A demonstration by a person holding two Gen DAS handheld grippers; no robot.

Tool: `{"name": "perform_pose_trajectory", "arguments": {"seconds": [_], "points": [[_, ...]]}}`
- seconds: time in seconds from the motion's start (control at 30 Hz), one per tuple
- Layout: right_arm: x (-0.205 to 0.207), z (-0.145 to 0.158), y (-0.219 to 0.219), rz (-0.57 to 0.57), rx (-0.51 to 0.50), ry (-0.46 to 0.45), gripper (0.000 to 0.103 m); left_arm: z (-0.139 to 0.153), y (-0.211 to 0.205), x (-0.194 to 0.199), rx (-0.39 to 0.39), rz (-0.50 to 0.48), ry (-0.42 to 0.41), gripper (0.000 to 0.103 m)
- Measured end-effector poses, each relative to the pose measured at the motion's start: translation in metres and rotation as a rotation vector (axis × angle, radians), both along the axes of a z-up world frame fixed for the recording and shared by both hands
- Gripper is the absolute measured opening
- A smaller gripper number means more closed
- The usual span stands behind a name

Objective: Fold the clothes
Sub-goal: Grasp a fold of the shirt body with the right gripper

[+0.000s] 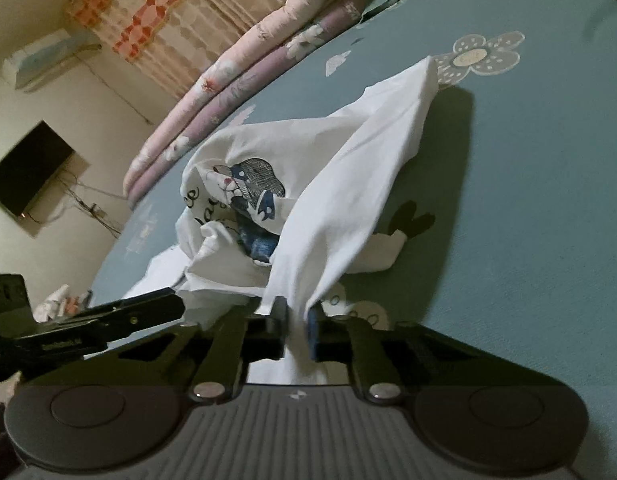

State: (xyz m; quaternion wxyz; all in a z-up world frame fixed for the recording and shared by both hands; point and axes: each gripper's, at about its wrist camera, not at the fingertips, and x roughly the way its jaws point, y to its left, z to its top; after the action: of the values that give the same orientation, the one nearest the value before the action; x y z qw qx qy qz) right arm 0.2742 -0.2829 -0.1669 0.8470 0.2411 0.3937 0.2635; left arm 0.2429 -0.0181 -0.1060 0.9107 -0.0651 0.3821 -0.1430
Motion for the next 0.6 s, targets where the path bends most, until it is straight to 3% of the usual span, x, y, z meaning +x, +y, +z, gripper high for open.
{"name": "perform_pose_trajectory", "arguments": {"seconds": [0.1,0.33,0.47,0.6], "points": [[0.002,0.013,-0.001,-0.004,-0.076,-0.047,0.006,0.001,0.001,-0.002,0.005,0.006,-0.004,0.069],[0.011,0.051,-0.01,-0.07,-0.39,-0.177,0.005,0.003,0.005,-0.003,0.004,0.017,-0.009,0.069],[0.025,0.063,-0.027,-0.133,-0.541,-0.204,0.005,0.002,0.005,-0.002,0.003,0.013,-0.005,0.069],[0.045,0.068,-0.052,-0.193,-0.621,-0.193,0.005,0.002,0.005,-0.001,0.005,0.013,-0.002,0.069]]}}
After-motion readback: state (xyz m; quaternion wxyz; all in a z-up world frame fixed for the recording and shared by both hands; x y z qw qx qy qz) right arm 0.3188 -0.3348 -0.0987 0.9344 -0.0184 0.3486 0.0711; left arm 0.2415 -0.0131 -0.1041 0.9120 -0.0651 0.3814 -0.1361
